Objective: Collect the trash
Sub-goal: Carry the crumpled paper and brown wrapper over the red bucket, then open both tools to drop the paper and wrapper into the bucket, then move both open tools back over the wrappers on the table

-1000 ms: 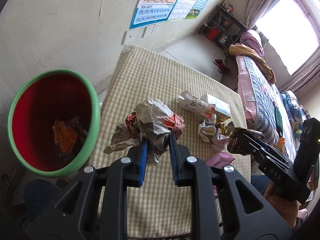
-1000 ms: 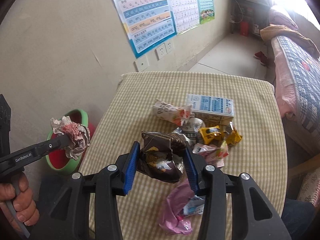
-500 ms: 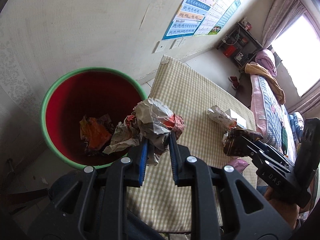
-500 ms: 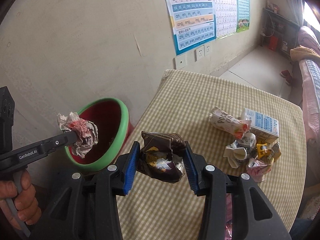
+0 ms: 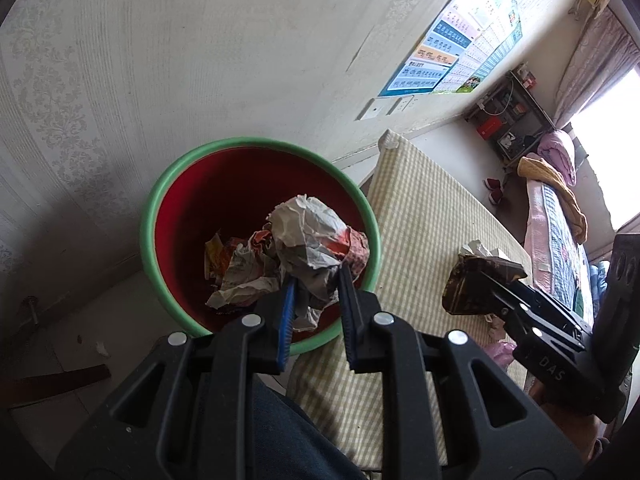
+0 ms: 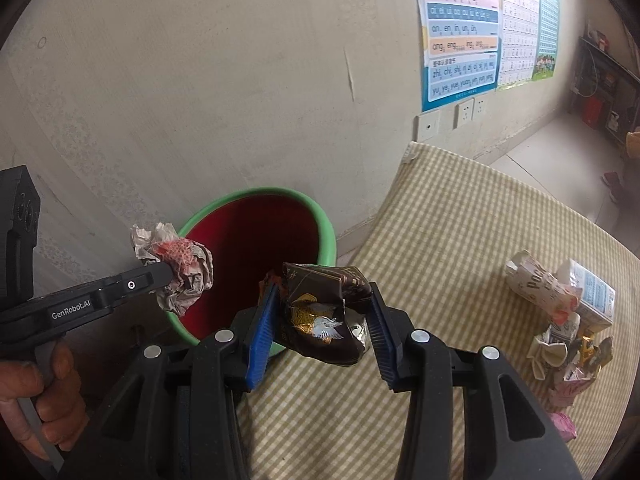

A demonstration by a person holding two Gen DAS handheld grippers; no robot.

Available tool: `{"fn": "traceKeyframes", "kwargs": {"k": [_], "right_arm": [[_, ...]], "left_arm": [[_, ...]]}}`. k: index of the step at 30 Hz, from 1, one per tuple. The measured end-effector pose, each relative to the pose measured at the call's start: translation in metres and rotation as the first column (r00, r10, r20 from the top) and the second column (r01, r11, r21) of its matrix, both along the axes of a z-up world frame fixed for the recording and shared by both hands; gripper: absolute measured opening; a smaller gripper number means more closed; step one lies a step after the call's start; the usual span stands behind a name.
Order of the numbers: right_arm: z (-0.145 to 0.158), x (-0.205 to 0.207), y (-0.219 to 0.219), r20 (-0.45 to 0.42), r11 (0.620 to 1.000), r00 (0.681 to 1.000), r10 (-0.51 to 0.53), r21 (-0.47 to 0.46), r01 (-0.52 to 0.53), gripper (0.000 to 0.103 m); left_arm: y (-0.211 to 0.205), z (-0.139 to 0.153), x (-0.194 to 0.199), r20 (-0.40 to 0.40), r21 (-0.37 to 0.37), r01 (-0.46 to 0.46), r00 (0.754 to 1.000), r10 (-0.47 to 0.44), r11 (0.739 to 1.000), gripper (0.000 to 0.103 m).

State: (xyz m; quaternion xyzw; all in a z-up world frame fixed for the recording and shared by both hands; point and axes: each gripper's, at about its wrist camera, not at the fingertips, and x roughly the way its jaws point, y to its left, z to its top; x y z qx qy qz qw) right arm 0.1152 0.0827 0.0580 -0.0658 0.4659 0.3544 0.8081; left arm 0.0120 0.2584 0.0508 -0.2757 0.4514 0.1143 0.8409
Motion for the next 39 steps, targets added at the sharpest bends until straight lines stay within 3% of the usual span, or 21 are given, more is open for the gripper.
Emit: {"fn": "traceKeyframes", "kwargs": {"k": [12, 20, 21, 23, 25, 32, 39], "right_arm": [[-0.008, 0.007, 0.074, 0.006, 0.992, 0.992, 0.124, -0.001, -0.124, 0.043], [-0.023, 0.012, 0.095, -0.021, 0.987, 0.987, 0.161, -0.022, -0.161, 0.045], [-0.025, 0.012, 0.097, -0.026, 0.987, 0.987, 0.160, -0.028, -0.161, 0.045], [-0.028, 0.012, 0.097, -0.032, 0.987, 0.987, 0.157, -0.039, -0.159, 0.059], [-0.028, 0.012, 0.094, -0.031, 0.987, 0.988, 0.154, -0.036, -0.155, 0.066], [-0.020, 0.012, 0.082, -0.011, 0.991, 0.992, 0.129, -0.038, -0.129, 0.072], [-0.007, 0.007, 0.055, 0.009, 0.996, 0.996, 0.088, -0.022, -0.088, 0.074]], "left_arm": [[0.047, -0.005, 0.000, -0.006, -0.006, -0.068, 0.998, 0.068, 0.998, 0.020], [0.061, -0.011, 0.005, -0.015, -0.018, -0.081, 0.997, 0.081, 0.997, 0.022], [0.063, -0.011, 0.008, -0.016, -0.022, -0.083, 0.996, 0.083, 0.996, 0.027], [0.065, -0.012, 0.008, -0.013, -0.021, -0.090, 0.996, 0.090, 0.996, 0.039], [0.065, -0.012, 0.007, -0.006, -0.025, -0.096, 0.995, 0.096, 0.995, 0.047], [0.061, -0.004, 0.004, 0.017, -0.019, -0.109, 0.994, 0.109, 0.994, 0.080], [0.043, 0.014, 0.004, 0.041, 0.000, -0.085, 0.996, 0.085, 0.996, 0.089]]}}
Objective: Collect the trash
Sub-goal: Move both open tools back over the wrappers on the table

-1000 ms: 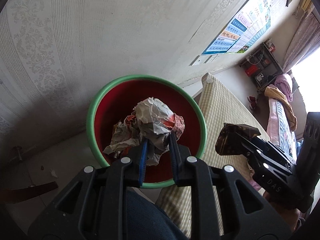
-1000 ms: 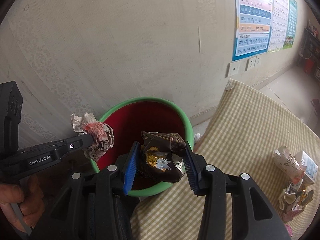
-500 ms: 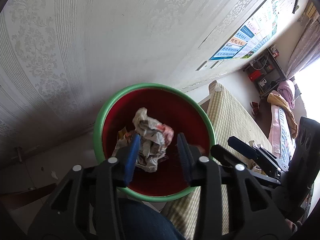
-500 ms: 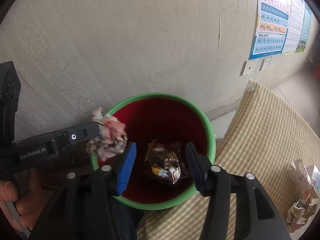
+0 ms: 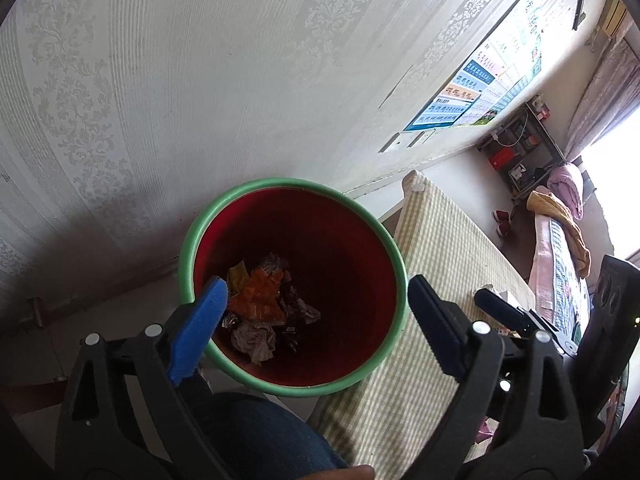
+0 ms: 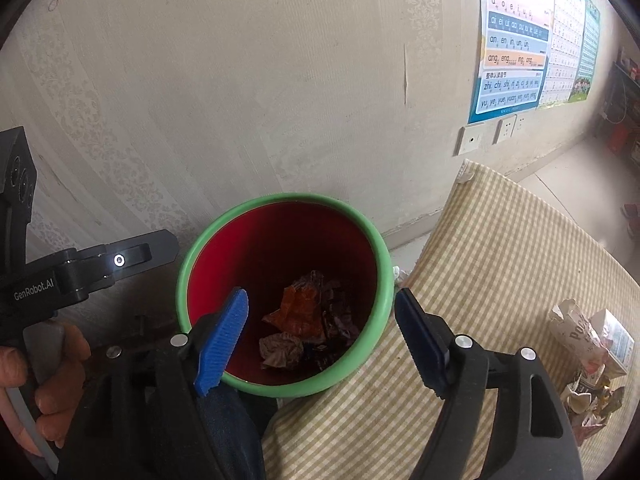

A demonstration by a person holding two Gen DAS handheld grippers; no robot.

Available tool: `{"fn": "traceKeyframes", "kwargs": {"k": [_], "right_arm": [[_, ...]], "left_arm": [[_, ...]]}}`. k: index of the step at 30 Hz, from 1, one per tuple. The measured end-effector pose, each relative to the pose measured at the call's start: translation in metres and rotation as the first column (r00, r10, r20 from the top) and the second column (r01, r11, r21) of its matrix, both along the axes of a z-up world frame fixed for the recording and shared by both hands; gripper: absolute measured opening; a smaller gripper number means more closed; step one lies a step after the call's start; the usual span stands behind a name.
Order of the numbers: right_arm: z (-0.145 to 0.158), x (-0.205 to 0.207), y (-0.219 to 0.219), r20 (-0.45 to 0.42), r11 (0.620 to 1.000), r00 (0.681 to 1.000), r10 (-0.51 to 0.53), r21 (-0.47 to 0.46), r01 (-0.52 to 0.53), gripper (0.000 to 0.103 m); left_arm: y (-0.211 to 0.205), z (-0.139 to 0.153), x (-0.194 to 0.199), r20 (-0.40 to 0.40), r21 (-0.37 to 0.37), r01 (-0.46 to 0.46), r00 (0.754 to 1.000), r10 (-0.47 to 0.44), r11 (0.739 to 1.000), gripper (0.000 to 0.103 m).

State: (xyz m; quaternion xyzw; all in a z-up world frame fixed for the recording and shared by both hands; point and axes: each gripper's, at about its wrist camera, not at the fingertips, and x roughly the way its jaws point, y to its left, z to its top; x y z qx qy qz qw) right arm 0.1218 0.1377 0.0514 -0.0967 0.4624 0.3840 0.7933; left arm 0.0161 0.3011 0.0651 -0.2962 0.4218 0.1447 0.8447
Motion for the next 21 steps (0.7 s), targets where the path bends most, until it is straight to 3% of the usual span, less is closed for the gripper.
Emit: {"fn": "traceKeyframes", "kwargs": {"k": [11, 21], "right_arm": [[0.016, -0.014, -0.068, 0.019, 0.994, 0.994, -0.109, 0.022, 0.108, 0.075], [0.022, -0.020, -0.150, 0.023, 0.970, 0.970, -0.243, 0.029, 0.243, 0.075]], "left_arm": [[-0.055, 0.022, 0.000, 0.022, 0.029, 0.086, 0.996, -0.086, 0.996, 0.091], [-0.119, 0.028, 0.009, 0.028, 0.042, 0.193, 0.981, -0.194, 0.980, 0.092]]}}
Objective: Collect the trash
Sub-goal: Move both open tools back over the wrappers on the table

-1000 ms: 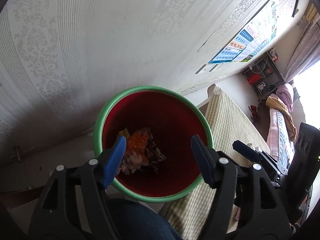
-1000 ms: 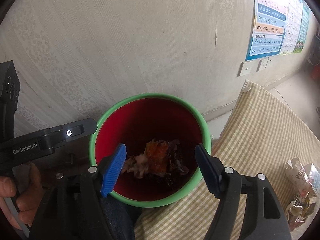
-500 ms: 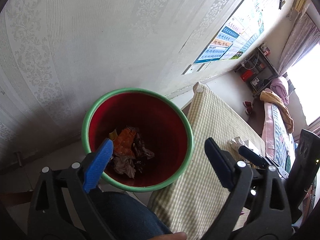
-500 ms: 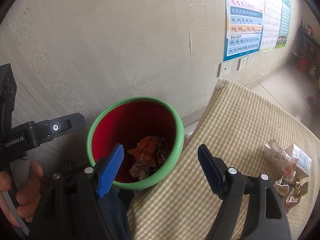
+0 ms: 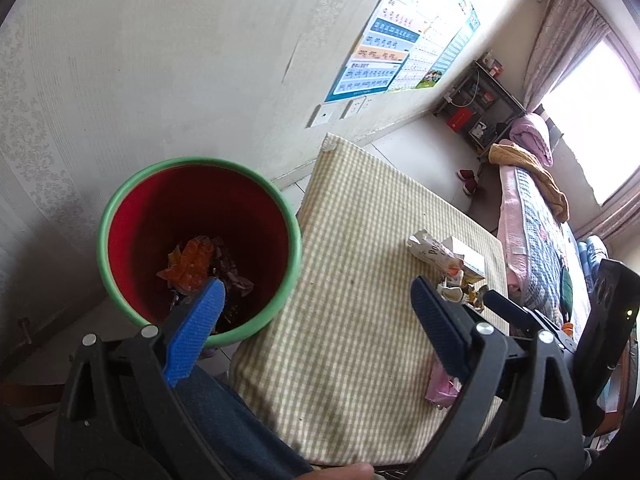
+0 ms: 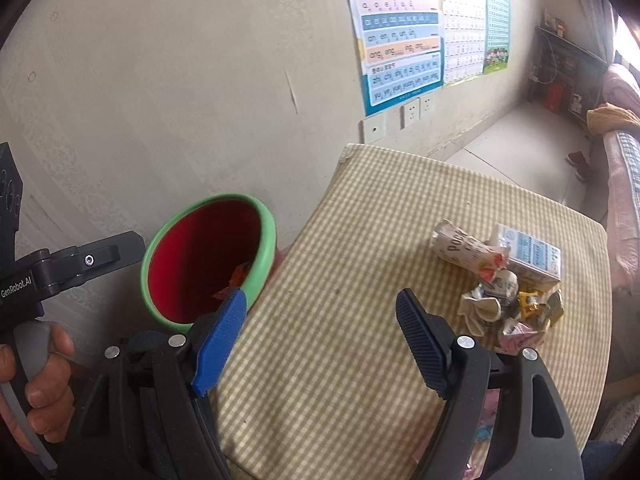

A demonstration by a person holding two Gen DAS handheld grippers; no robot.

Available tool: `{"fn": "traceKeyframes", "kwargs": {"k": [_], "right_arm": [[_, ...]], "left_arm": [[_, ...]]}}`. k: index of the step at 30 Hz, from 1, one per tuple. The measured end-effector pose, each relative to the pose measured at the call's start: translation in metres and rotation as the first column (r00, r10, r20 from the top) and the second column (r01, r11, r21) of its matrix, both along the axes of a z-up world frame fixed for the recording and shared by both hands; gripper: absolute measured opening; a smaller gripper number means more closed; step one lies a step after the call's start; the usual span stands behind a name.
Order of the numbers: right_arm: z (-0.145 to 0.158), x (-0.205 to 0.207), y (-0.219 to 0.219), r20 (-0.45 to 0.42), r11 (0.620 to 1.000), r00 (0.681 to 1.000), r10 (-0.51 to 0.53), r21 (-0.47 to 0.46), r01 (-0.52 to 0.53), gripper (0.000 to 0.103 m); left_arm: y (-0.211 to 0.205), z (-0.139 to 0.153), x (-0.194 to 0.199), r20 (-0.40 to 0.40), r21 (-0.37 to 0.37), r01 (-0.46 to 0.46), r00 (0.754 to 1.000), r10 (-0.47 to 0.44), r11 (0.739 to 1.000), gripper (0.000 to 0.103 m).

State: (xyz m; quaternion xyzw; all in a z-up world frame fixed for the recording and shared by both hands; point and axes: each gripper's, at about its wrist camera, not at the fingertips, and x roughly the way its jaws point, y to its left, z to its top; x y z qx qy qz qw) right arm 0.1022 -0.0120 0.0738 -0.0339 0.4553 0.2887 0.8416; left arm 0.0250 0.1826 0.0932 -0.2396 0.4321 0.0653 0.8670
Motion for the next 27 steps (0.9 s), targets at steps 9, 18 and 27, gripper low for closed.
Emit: {"fn": "traceKeyframes", "kwargs": {"k": [9, 18, 27], "right_arm": [[-0.003, 0.001, -0.077, -0.004, 0.992, 0.992, -0.129, 0.004, 0.129, 0.075], [-0.015, 0.009, -0.152, -0.022, 0.967, 0.966, -0.256, -0.011, 0.256, 0.075], [-0.025, 0.025, -0.200, -0.035, 0.940, 0.939, -0.342, -0.027, 0.341, 0.075]], "left_arm": [[-0.060, -0.004, 0.024, -0.008, 0.009, 0.109, 0.994, -0.109, 0.994, 0.092], [-0.117, -0.013, 0.051, -0.026, 0.010, 0.207, 0.978, -0.207, 0.978, 0.092], [-0.158, -0.024, 0.079, -0.054, 0.003, 0.293, 0.955, -0.292, 0.956, 0.092]]}}
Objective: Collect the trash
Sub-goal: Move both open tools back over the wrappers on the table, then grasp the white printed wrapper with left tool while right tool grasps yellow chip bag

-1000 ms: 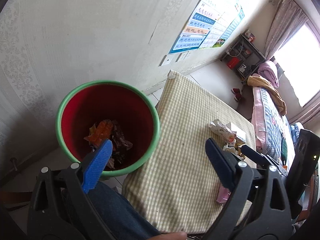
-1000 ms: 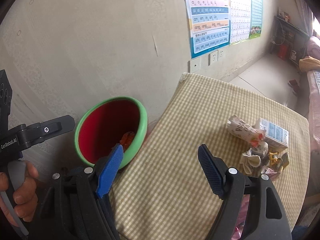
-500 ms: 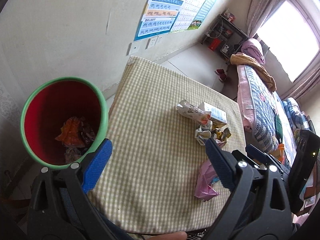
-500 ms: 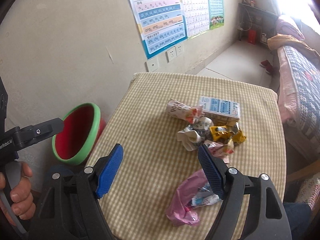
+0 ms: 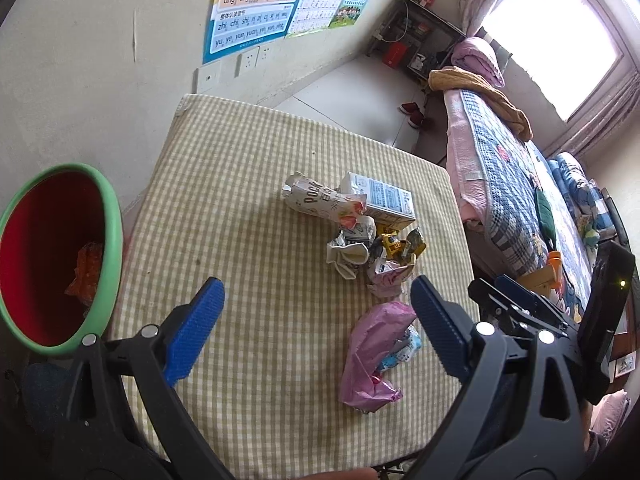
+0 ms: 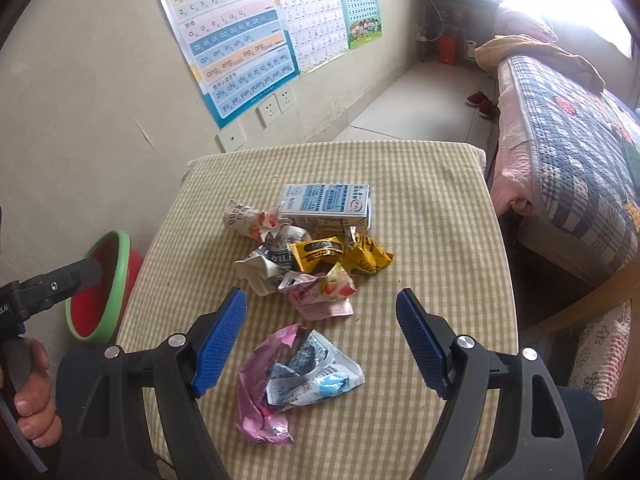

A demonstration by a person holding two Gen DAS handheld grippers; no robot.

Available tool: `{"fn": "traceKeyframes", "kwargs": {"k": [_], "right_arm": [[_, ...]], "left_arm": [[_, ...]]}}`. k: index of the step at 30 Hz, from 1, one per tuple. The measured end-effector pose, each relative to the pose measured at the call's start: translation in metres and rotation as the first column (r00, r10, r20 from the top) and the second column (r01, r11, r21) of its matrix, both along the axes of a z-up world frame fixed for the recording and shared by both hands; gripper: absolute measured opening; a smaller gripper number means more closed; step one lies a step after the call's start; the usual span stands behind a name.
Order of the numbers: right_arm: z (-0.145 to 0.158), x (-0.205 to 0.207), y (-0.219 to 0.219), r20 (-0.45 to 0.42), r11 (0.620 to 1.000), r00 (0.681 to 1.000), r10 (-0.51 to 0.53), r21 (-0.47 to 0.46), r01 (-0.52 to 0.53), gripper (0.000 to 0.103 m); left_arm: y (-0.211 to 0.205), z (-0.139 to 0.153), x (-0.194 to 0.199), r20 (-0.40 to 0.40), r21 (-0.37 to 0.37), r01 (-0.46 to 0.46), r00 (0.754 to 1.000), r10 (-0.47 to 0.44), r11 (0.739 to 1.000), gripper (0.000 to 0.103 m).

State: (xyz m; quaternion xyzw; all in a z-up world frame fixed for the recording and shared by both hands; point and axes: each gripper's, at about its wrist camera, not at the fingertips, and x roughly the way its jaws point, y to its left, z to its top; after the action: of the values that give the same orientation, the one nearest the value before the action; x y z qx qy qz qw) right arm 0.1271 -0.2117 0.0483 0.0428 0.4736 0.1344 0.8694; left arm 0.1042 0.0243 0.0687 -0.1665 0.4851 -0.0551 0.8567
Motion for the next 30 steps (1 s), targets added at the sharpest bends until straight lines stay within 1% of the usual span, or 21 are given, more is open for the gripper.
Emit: {"fn": "traceKeyframes", "kwargs": {"k": [9, 13, 16, 22, 28, 30], "right_arm": [[-0.020, 0.036, -0.014, -0.036, 1.000, 0.999, -0.029, -0.002, 0.029, 0.075], [-0.033, 0.053, -0.015, -0.058, 0.999, 0.998, -0.036, -0.001, 0.036, 0.074], [-0.043, 0.065, -0.013, -0.078, 0.999, 0.996, -0.037, 0.001, 0.037, 0.072], [-0.067, 0.086, -0.011, -0.130, 0.999, 0.991, -0.037, 0.004, 0.038, 0.062], [-0.084, 0.098, -0.010, -0.171, 0.999, 0.985, -0.037, 0.001, 0.038, 0.053], [-0.089, 0.100, -0.011, -0.184, 0.999, 0.982, -0.035, 0.007, 0.037, 0.051]], "left_arm": [[-0.022, -0.027, 0.036, -0.053, -0.006, 0.053, 0.997, -0.053, 0.999, 0.092], [-0.035, -0.044, 0.055, -0.084, -0.005, 0.087, 0.993, -0.087, 0.996, 0.091], [-0.041, -0.058, 0.068, -0.109, -0.006, 0.106, 0.988, -0.106, 0.994, 0.091], [-0.053, -0.087, 0.094, -0.163, -0.014, 0.137, 0.977, -0.137, 0.991, 0.081], [-0.061, -0.112, 0.107, -0.219, -0.034, 0.153, 0.963, -0.157, 0.988, 0.070], [-0.063, -0.118, 0.108, -0.231, -0.040, 0.157, 0.959, -0.162, 0.987, 0.064]]}}
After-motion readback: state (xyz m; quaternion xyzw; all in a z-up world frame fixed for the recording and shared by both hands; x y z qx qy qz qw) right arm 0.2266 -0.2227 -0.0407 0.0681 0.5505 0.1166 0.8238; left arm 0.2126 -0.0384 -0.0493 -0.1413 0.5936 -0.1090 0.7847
